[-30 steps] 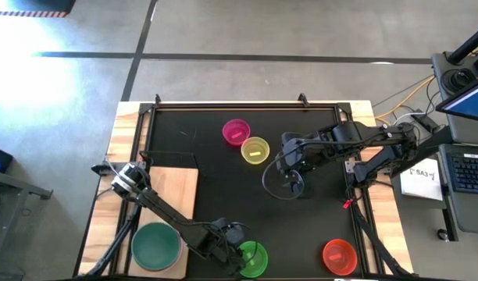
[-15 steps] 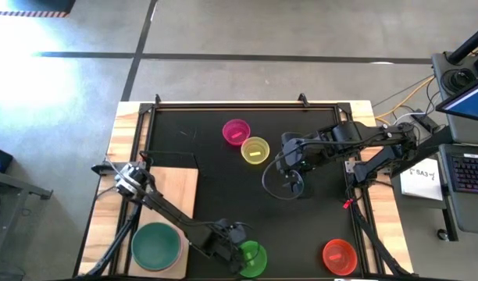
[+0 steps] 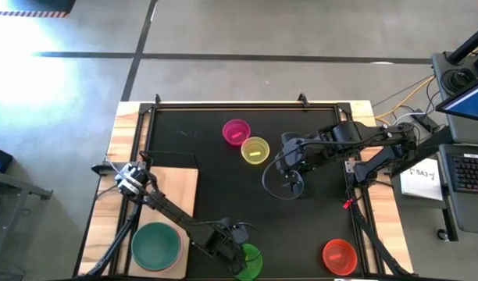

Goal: Place and stack bowls onto a shelf
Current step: Put the green transparent bowl on the shelf

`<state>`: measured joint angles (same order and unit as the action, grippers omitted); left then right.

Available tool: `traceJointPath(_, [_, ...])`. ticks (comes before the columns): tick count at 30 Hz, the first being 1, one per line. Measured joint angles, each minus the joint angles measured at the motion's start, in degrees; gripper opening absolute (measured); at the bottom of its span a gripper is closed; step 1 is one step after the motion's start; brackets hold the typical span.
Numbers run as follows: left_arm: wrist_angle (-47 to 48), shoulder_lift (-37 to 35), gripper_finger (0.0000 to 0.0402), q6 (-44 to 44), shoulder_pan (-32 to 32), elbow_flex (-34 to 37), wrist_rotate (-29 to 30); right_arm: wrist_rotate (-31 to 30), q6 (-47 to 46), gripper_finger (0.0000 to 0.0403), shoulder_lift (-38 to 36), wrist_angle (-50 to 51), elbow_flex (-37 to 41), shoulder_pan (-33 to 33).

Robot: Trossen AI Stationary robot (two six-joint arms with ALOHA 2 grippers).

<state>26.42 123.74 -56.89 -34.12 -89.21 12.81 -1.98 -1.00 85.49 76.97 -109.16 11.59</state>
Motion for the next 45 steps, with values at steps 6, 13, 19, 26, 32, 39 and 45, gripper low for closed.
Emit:
traceJointPath(6, [5.29, -0.82, 0.0001, 0.99, 0.01, -1.80, -0.22, 0.00, 0.09, 0.0370, 0.00, 0.00, 0.00, -0.01])
traceJointPath(13, [19.27, -4.13, 0.0000, 2.94, -0.01, -6.43, 3.40, 0.01, -0.01, 0.0370, 0.00, -0.02, 0.00, 0.01])
traceJointPath(19, [34.42, -9.02, 0.0000, 1.95, -0.01, -9.44, 9.22, 0.01, -0.03, 0.0370, 0.00, -0.08, 0.00, 0.00])
traceJointPath(26, [45.79, -18.58, 0.0000, -4.04, -0.01, -5.43, 11.30, 0.02, 0.08, 0.0370, 0.00, -0.20, 0.00, 0.00])
traceJointPath(32, [49.40, -29.61, 0.0000, -13.54, -0.08, 6.05, 11.25, 0.02, 0.09, 0.0370, 0.00, -1.22, 0.00, 0.01])
traceJointPath(39, [48.62, -44.21, 0.0000, -28.87, -0.38, 24.89, 7.23, 0.03, -0.03, 0.0370, 0.00, -1.28, 0.00, 0.00])
traceJointPath(45, [47.71, -52.46, 0.0000, -35.43, -0.45, 33.58, 3.05, 0.04, -0.04, 0.0370, 0.00, -1.46, 0.00, -0.02])
